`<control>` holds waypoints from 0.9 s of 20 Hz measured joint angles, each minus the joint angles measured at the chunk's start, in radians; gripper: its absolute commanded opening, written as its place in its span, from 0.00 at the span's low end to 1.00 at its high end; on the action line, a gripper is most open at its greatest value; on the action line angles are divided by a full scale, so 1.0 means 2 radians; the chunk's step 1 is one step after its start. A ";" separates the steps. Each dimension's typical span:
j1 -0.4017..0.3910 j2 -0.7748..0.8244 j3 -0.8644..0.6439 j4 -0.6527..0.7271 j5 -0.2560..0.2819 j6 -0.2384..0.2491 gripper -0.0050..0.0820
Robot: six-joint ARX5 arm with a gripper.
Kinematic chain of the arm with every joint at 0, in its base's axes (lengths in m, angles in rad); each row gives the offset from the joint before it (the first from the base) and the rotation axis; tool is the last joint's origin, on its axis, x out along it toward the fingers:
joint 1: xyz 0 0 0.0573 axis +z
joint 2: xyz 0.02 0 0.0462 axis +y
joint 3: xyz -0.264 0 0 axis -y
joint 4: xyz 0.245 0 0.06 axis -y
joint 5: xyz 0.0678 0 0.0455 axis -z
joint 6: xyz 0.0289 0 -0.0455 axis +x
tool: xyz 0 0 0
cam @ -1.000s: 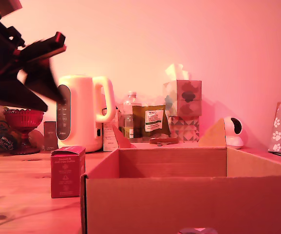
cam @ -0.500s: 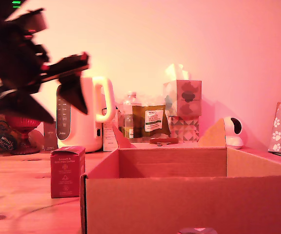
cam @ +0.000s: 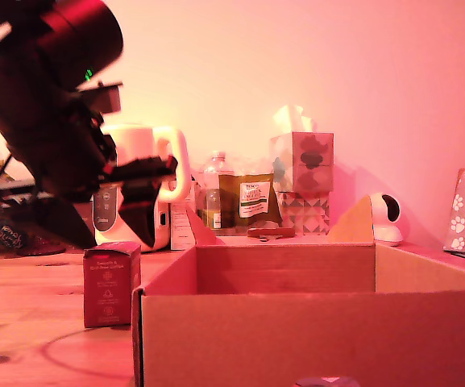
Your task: Pick the red carton of coffee filters and place it in the cardboard box
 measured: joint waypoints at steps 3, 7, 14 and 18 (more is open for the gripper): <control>0.001 0.027 0.002 0.003 0.008 0.000 0.75; 0.001 0.053 0.002 0.000 0.013 -0.002 0.55; 0.001 0.036 0.009 -0.041 0.014 0.018 0.30; 0.001 -0.049 0.009 -0.106 0.015 0.057 0.30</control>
